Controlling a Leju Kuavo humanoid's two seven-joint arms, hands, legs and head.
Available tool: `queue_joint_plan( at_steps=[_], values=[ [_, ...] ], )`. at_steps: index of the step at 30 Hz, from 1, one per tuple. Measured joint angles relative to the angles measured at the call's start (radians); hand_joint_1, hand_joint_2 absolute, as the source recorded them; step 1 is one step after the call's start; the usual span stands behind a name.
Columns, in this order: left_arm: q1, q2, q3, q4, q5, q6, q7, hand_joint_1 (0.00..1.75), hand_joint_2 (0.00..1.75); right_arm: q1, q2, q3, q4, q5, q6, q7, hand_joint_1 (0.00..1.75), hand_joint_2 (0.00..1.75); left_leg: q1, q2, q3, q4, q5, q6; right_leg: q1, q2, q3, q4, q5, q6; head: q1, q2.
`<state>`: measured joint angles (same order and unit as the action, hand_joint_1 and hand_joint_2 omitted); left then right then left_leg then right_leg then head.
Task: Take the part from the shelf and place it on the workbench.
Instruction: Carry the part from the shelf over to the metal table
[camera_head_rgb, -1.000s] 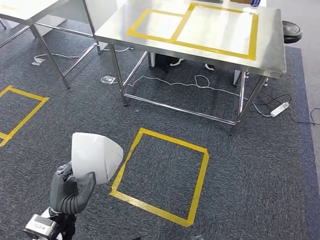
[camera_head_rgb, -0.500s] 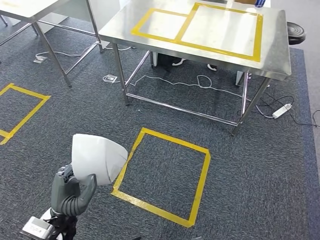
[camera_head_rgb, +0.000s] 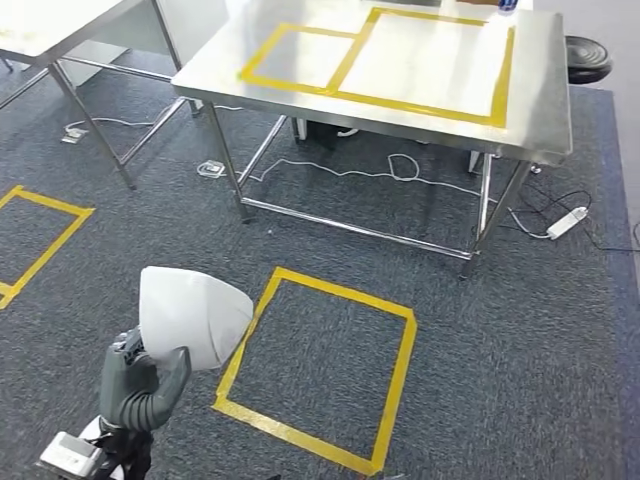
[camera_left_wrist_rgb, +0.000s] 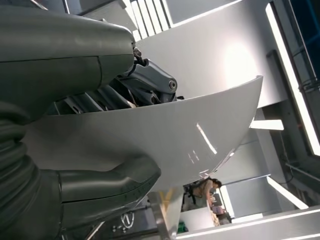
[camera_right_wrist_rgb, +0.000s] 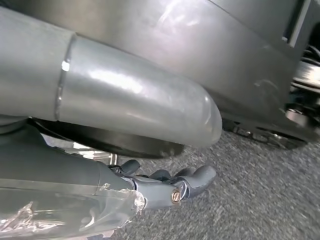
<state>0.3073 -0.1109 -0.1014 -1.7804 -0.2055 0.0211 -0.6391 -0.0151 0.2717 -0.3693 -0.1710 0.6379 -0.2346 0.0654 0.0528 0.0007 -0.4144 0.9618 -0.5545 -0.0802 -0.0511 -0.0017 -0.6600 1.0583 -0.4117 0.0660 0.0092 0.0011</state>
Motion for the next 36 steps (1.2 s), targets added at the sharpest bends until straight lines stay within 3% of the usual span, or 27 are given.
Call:
queue_joint_plan(
  at_steps=[2,4,5,6,8,9,10,13,14,16,17,19,20,21,23,24,25,26,27,28,29,31,32,33,34,36],
  values=[
    [-0.004,0.0,0.0,-0.001,-0.005,-0.001,0.0,1.75,1.75,-0.001,0.0,0.0,-0.001,0.0,0.006,0.002,0.0,0.0,0.006,0.0,-0.027,0.069,0.04,-0.009,0.004,0.007,0.024,-0.004,-0.019,-0.021,-0.005,0.0],
    [-0.006,0.0,0.0,-0.002,-0.019,-0.002,0.0,1.75,1.75,-0.001,-0.001,0.0,-0.002,0.001,0.008,0.006,0.0,0.0,0.002,0.0,-0.125,0.208,0.055,-0.006,0.008,0.011,0.057,-0.015,-0.04,-0.037,-0.011,0.0],
    [-0.005,0.0,0.0,-0.002,-0.027,-0.002,0.0,1.75,1.75,-0.001,-0.001,0.0,-0.002,0.002,0.008,0.01,0.0,0.0,-0.003,0.0,-0.181,0.268,0.03,-0.003,0.01,0.012,0.077,-0.022,-0.053,-0.042,-0.011,0.0],
    [-0.004,0.0,0.0,-0.002,-0.033,-0.002,0.0,1.75,1.75,0.001,-0.001,0.0,-0.002,0.003,0.008,0.013,0.0,0.0,-0.009,0.0,-0.23,0.306,-0.014,0.0,0.011,0.014,0.099,-0.029,-0.066,-0.046,-0.012,0.0],
    [-0.003,0.0,0.0,-0.002,-0.037,0.001,0.0,1.75,1.75,0.004,-0.001,0.0,-0.002,0.006,0.005,0.016,0.0,0.0,-0.019,0.0,-0.291,0.308,-0.104,0.01,0.013,0.023,0.153,-0.047,-0.095,-0.048,-0.013,0.0],
    [-0.002,0.0,0.0,-0.002,-0.037,0.002,0.0,1.75,1.75,0.006,-0.001,0.0,-0.002,0.007,0.004,0.015,0.0,0.0,-0.023,0.0,-0.305,0.279,-0.116,0.015,0.013,0.028,0.185,-0.058,-0.112,-0.046,-0.013,0.0],
    [-0.001,0.001,0.0,-0.002,-0.037,0.004,0.0,1.75,1.75,0.008,-0.001,0.0,-0.002,0.008,0.001,0.014,0.0,0.0,-0.027,0.0,-0.312,0.234,-0.083,0.021,0.013,0.033,0.217,-0.069,-0.129,-0.044,-0.015,0.0],
    [0.005,0.001,-0.001,-0.002,-0.043,0.005,-0.001,1.75,1.75,0.011,-0.001,0.0,0.0,0.009,-0.003,0.011,0.0,0.0,-0.036,0.004,-0.314,0.053,0.178,0.037,0.021,0.041,0.296,-0.104,-0.187,-0.032,-0.031,-0.001],
    [0.006,0.0,-0.002,-0.002,-0.046,0.005,-0.002,1.75,1.75,0.01,-0.001,-0.001,0.0,0.01,-0.003,0.01,0.0,0.0,-0.036,0.003,-0.309,0.02,0.222,0.04,0.026,0.042,0.322,-0.112,-0.196,-0.027,-0.033,-0.001],
    [0.004,0.0,-0.004,-0.003,-0.051,0.005,-0.005,1.75,1.75,0.004,-0.002,-0.001,-0.002,0.01,-0.001,0.009,0.0,0.0,-0.032,-0.001,-0.284,0.014,0.211,0.045,0.031,0.041,0.346,-0.093,-0.181,-0.018,-0.029,0.0],
    [0.003,0.0,-0.005,-0.003,-0.051,0.005,-0.007,1.75,1.75,0.001,-0.002,-0.001,-0.002,0.01,0.0,0.008,0.0,0.0,-0.031,-0.004,-0.267,0.015,0.203,0.05,0.031,0.035,0.332,-0.041,-0.151,-0.013,-0.024,0.0],
    [0.004,0.0,-0.005,-0.004,-0.053,0.006,-0.008,1.75,1.75,-0.004,-0.002,-0.001,-0.002,0.01,0.004,0.006,0.0,0.0,-0.035,-0.004,-0.223,0.016,0.181,0.064,0.032,0.02,0.242,0.105,-0.131,-0.009,-0.016,0.0],
    [0.004,0.0,-0.005,-0.004,-0.054,0.006,-0.009,1.75,1.75,-0.004,-0.002,-0.001,-0.002,0.009,0.005,0.006,0.0,0.0,-0.039,-0.004,-0.199,0.016,0.161,0.071,0.035,0.013,0.188,0.171,-0.152,-0.009,-0.012,0.0],
    [0.004,0.0,-0.006,-0.004,-0.054,0.006,-0.01,1.75,1.75,-0.003,-0.002,-0.001,-0.002,0.009,0.005,0.007,0.0,0.0,-0.042,-0.004,-0.173,0.015,0.14,0.078,0.039,0.01,0.137,0.211,-0.196,-0.012,-0.012,0.0],
    [0.004,0.0,-0.006,-0.004,-0.054,0.006,-0.01,1.75,1.75,0.002,-0.002,-0.001,-0.002,0.008,0.005,0.01,0.0,0.0,-0.052,-0.005,-0.115,0.013,0.096,0.087,0.052,0.009,0.055,0.22,-0.299,-0.024,-0.01,0.0],
    [0.004,0.0,-0.006,-0.004,-0.053,0.006,-0.01,1.75,1.75,0.005,-0.002,-0.002,-0.002,0.008,0.006,0.01,0.0,0.0,-0.058,-0.006,-0.083,0.01,0.072,0.092,0.059,0.009,0.022,0.197,-0.32,-0.035,-0.009,0.0],
    [0.004,0.0,-0.006,-0.004,-0.053,0.006,-0.011,1.75,1.75,0.008,-0.002,-0.002,-0.001,0.008,0.006,0.011,0.0,0.0,-0.066,-0.006,-0.051,0.006,0.049,0.096,0.069,0.01,-0.006,0.157,-0.298,-0.053,-0.008,0.0],
    [0.004,0.0,-0.006,-0.003,-0.053,0.006,-0.011,1.75,1.75,0.01,-0.004,-0.002,-0.001,0.008,0.006,0.011,0.0,0.0,-0.071,-0.007,-0.021,0.0,0.028,0.1,0.083,0.01,-0.024,0.102,-0.221,-0.077,-0.009,0.0],
    [0.003,0.0,-0.006,-0.003,-0.054,0.006,-0.011,1.75,1.75,0.012,-0.006,-0.002,-0.001,0.008,0.005,0.011,0.0,0.0,-0.074,-0.012,0.007,-0.005,0.008,0.101,0.103,0.017,-0.037,0.051,-0.127,-0.1,-0.014,0.0],
    [0.0,0.0,-0.007,-0.002,-0.054,0.006,-0.011,1.75,1.75,0.013,-0.009,-0.002,-0.001,0.008,0.005,0.012,0.0,0.0,-0.076,-0.018,0.032,-0.012,-0.019,0.101,0.125,0.027,-0.037,0.009,-0.048,-0.118,-0.02,0.0],
    [-0.003,-0.001,-0.009,-0.003,-0.054,0.005,-0.011,1.75,1.75,0.013,-0.011,-0.002,-0.003,0.008,0.005,0.012,0.0,0.0,-0.075,-0.023,0.06,-0.012,-0.036,0.102,0.138,0.04,-0.026,-0.022,0.002,-0.13,-0.025,0.0],
    [-0.011,-0.002,-0.014,-0.009,-0.054,0.005,-0.012,1.75,1.75,0.004,-0.012,-0.003,-0.009,0.009,0.005,0.012,0.0,0.0,-0.076,-0.029,0.084,0.035,-0.03,0.097,0.146,0.057,0.015,-0.043,-0.005,-0.132,-0.027,0.0],
    [-0.015,-0.002,-0.015,-0.012,-0.054,0.005,-0.012,1.75,1.75,-0.005,-0.012,-0.004,-0.011,0.009,0.005,0.011,0.0,0.0,-0.078,-0.027,0.077,0.085,-0.009,0.093,0.14,0.058,0.037,-0.051,-0.011,-0.133,-0.025,0.0],
    [-0.017,-0.001,-0.016,-0.014,-0.054,0.005,-0.012,1.75,1.75,-0.016,-0.012,-0.004,-0.013,0.009,0.005,0.011,0.0,0.0,-0.079,-0.023,0.05,0.145,0.002,0.086,0.136,0.057,0.054,-0.055,-0.016,-0.133,-0.025,0.0],
    [-0.019,-0.001,-0.016,-0.015,-0.054,0.005,-0.012,1.75,1.75,-0.024,-0.011,-0.004,-0.013,0.009,0.005,0.011,0.0,0.0,-0.081,-0.019,0.016,0.2,-0.009,0.079,0.13,0.055,0.071,-0.057,-0.017,-0.134,-0.025,-0.001],
    [-0.015,0.0,-0.017,-0.015,-0.054,0.005,-0.012,1.75,1.75,-0.024,-0.01,-0.005,-0.013,0.008,0.005,0.011,0.0,0.0,-0.076,-0.013,-0.059,0.281,-0.087,0.068,0.116,0.05,0.097,-0.061,-0.032,-0.134,-0.027,-0.001]
  ],
)
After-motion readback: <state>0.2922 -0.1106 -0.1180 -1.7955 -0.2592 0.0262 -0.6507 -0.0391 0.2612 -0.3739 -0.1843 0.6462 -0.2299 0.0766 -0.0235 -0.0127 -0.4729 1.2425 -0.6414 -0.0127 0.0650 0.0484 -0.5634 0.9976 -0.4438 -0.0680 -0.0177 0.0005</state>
